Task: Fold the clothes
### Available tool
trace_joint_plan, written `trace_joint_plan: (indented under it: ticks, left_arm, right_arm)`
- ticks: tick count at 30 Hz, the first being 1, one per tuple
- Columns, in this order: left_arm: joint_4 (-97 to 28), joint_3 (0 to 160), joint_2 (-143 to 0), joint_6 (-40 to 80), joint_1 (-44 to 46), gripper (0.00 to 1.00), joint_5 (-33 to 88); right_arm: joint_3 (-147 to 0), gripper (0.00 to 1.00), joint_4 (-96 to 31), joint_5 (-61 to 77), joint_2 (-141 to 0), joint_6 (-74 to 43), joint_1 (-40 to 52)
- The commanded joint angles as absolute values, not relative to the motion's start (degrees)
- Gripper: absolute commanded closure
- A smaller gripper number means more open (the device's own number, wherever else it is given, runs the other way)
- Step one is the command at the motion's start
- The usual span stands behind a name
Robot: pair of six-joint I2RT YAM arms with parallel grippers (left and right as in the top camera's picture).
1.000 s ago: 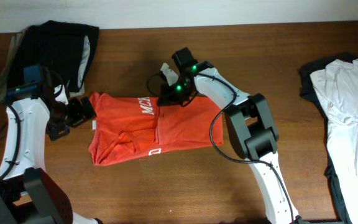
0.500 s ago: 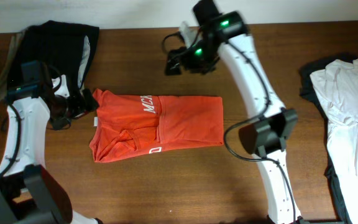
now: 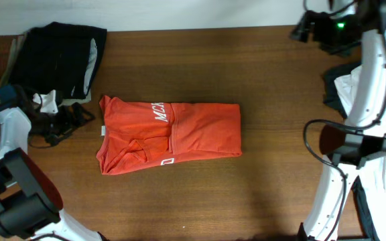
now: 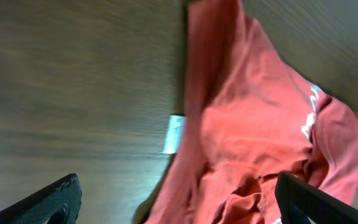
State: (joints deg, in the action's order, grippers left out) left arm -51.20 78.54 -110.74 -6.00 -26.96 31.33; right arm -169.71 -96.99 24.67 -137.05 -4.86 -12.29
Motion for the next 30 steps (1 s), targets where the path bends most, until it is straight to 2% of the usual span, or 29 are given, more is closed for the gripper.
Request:
trace_joint_plan:
  ticks: [1, 10, 21, 23, 25, 26, 29, 30]
  left_arm:
    - [-51.18, 78.81, -116.38, -8.95, -25.87, 0.01, 34.83]
    - [-51.03, 78.81, -120.57, -10.83, -24.91, 0.01, 36.27]
    - [-50.09, 78.81, -126.96, -9.04, -14.9, 0.01, 34.48]
    - [-49.65, 78.81, -126.96, -7.57, -14.22, 0.11, 32.88]
    - [-49.69, 78.81, -126.96, -7.33, -14.02, 0.29, 32.51]
    - [-49.71, 78.81, -126.96, -7.33, -14.02, 0.44, 32.49]
    - [-49.98, 78.81, -126.96, -7.33, -14.02, 0.58, 32.29]
    - [-50.13, 78.81, -126.96, -7.31, -14.02, 0.67, 31.86]
  right_arm:
    - [-170.1, 0.01, -97.34, 21.93, -133.21, -4.27, -14.96]
    - [-169.93, 0.02, -97.34, 22.24, -131.37, -2.96, -17.96]
    - [-169.93, 0.01, -97.34, 22.41, -131.37, -2.94, -17.19]
    - [-169.93, 0.01, -97.34, 22.44, -131.37, -2.94, -17.21]
    - [-169.93, 0.01, -97.34, 22.44, -131.37, -2.94, -17.21]
    - [-169.93, 0.01, -97.34, 22.44, -131.37, -2.96, -17.19]
    - [-169.66, 0.01, -97.34, 22.41, -131.39, -2.96, -17.21]
    - [-169.66, 0.01, -97.34, 22.41, -131.39, -2.96, -17.19]
